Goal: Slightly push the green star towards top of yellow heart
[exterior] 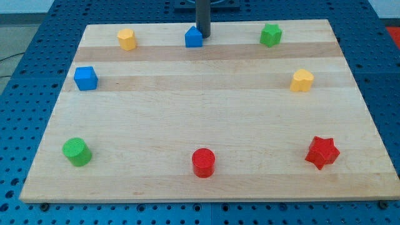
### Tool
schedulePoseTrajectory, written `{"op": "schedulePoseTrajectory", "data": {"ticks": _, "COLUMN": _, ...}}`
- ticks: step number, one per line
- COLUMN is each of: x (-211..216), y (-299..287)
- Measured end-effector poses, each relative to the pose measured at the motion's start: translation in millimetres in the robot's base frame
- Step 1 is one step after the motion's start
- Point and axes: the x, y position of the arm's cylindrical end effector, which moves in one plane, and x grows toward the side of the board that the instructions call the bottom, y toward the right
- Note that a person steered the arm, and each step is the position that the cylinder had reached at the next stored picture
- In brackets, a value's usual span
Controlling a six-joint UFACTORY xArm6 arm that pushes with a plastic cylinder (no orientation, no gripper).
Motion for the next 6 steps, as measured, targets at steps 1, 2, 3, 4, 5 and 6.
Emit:
{"op": "schedulePoseTrajectory", "data": {"ticks": 1, "x": 0.1, "y": 7.6}}
{"op": "schedulePoseTrajectory", "data": {"ticks": 2, "x": 17.3, "y": 42.0}}
{"op": "schedulePoseTrajectory", "data": {"ticks": 3, "x": 37.6, "y": 44.9}}
{"op": "schedulePoseTrajectory", "data": {"ticks": 4, "x": 64.1, "y": 52.4}}
{"op": "schedulePoseTrajectory", "data": {"ticks": 5, "x": 50.4, "y": 52.1}}
{"op": "schedulePoseTrajectory", "data": {"ticks": 6, "x": 50.4, "y": 51.6}}
